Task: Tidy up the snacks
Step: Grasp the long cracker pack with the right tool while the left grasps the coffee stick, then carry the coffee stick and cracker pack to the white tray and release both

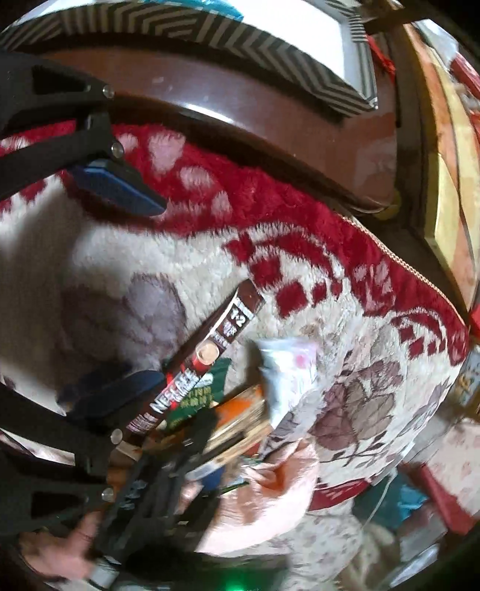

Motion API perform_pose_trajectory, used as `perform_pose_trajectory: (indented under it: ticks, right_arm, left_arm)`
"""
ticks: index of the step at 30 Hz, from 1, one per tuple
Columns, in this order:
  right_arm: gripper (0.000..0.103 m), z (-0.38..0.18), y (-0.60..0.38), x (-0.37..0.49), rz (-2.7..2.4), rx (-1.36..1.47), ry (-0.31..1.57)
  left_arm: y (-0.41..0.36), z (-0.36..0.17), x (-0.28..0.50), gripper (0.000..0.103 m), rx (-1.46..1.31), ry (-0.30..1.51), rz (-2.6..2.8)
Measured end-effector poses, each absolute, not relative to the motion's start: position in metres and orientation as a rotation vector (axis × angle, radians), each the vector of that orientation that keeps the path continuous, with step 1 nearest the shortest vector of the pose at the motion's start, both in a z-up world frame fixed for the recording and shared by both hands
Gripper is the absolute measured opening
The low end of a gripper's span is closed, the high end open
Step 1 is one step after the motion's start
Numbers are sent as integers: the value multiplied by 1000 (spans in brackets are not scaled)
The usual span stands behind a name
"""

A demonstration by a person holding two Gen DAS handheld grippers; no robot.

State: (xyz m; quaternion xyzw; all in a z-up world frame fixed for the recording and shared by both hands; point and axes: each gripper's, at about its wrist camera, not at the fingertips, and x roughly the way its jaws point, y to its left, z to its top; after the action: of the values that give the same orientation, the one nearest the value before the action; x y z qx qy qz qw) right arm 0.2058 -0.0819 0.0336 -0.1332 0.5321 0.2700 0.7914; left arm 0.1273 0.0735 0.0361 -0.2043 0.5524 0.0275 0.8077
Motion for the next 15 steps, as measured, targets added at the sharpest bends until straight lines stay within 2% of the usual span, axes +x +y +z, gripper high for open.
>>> perform_pose_trajectory:
  ticks: [12,13,15]
  right_arm:
    - [53,40,-142,180,562,-127,1145]
    - [53,40,-143,179,563,-121,1143]
    - [53,40,-143,177,572,-105,1143]
  left_arm:
    - [38,23,158,85,-537,1257,99]
    - [38,22,158,82,-526,1258,111]
    - [38,24,157,57,-496,1252,128]
